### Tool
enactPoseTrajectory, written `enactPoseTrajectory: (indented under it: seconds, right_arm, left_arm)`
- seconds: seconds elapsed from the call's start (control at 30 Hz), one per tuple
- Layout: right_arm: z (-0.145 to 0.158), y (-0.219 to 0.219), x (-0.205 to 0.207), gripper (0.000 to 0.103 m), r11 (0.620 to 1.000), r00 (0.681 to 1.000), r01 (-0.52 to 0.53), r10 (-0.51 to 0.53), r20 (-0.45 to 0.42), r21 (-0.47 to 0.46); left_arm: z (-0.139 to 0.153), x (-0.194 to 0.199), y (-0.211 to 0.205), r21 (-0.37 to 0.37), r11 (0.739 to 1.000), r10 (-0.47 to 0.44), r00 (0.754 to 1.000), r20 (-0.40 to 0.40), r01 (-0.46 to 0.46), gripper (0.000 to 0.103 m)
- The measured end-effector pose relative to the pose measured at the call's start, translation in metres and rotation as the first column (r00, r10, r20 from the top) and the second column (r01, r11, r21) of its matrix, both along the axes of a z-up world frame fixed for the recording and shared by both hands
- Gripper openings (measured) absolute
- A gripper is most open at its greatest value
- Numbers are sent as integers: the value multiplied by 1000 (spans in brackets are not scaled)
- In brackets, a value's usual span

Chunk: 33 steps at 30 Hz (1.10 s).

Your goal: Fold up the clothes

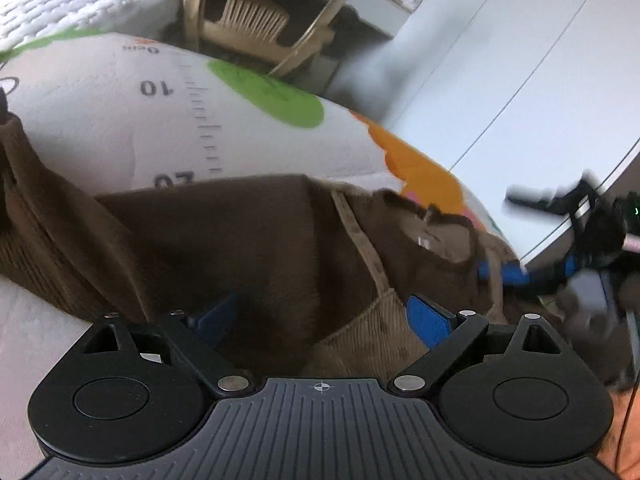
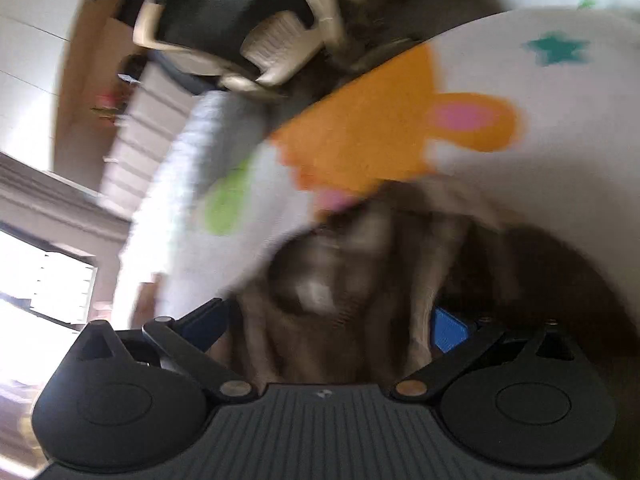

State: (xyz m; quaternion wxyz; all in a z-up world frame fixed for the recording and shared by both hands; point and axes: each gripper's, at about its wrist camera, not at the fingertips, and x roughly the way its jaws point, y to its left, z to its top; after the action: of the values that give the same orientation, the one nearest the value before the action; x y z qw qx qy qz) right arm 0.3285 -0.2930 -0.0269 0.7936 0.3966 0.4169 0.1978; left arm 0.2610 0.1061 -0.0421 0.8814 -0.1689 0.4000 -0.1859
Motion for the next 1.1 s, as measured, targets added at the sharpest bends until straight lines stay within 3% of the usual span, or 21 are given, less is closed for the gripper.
enactPoseTrajectory:
  seconds: [0.03, 0.13, 0.17, 0.27, 0.4, 0.53, 0.67, 0.77, 0.87, 0.93, 1.03, 1.1]
  right_arm:
    - [12, 3, 3, 103, 1000, 996, -2, 2, 90, -5]
    - [44, 22, 3, 103, 974, 950, 31, 42, 308, -227]
    - [46, 28, 6, 103, 951, 954, 43, 52, 297, -306]
    - [30, 33, 14, 103, 882, 993, -32, 81, 84, -470]
    - [45, 12, -45, 103, 803, 982, -50, 148, 117, -594]
    - [57, 0, -120, 103, 666, 967, -65, 225, 117, -743]
    - [27, 16, -176, 103, 516, 947, -140, 318, 37, -845]
    - [17, 30, -189, 103, 494, 936, -125, 347, 63, -860]
    - [23, 39, -197, 103, 518, 918, -116, 382, 108, -847]
    - [20, 46, -199, 103, 459, 912, -120, 402, 85, -880]
    - [11, 43, -197, 103, 292, 911, -86, 409, 44, -952]
    - [12, 25, -195, 103, 168, 941, 26, 330, 81, -985]
  left_arm:
    - [1, 0, 4, 19, 1000, 21, 1000, 2, -21, 95]
    - [2, 2, 20, 71, 994, 83, 996, 16, -84, 95]
    - [3, 2, 26, 88, 990, 108, 994, 24, -109, 95]
    - [4, 3, 45, 130, 975, 177, 983, 46, -182, 95]
    - [12, -1, 51, 113, 976, 185, 982, 35, -187, 95]
    - [25, -19, 30, 126, 981, 144, 988, 47, -149, 97]
    - [35, -43, -2, 158, 986, 48, 997, 57, -56, 97]
    - [38, -66, -30, 257, 966, -51, 996, 77, 30, 98]
    - [42, -99, -51, 385, 916, -164, 981, 104, 112, 98]
    - [42, -123, -60, 450, 879, -229, 968, 107, 158, 99]
    - [40, -158, -65, 499, 839, -299, 950, 90, 217, 100]
    - [39, -180, -61, 505, 828, -325, 943, 80, 242, 100]
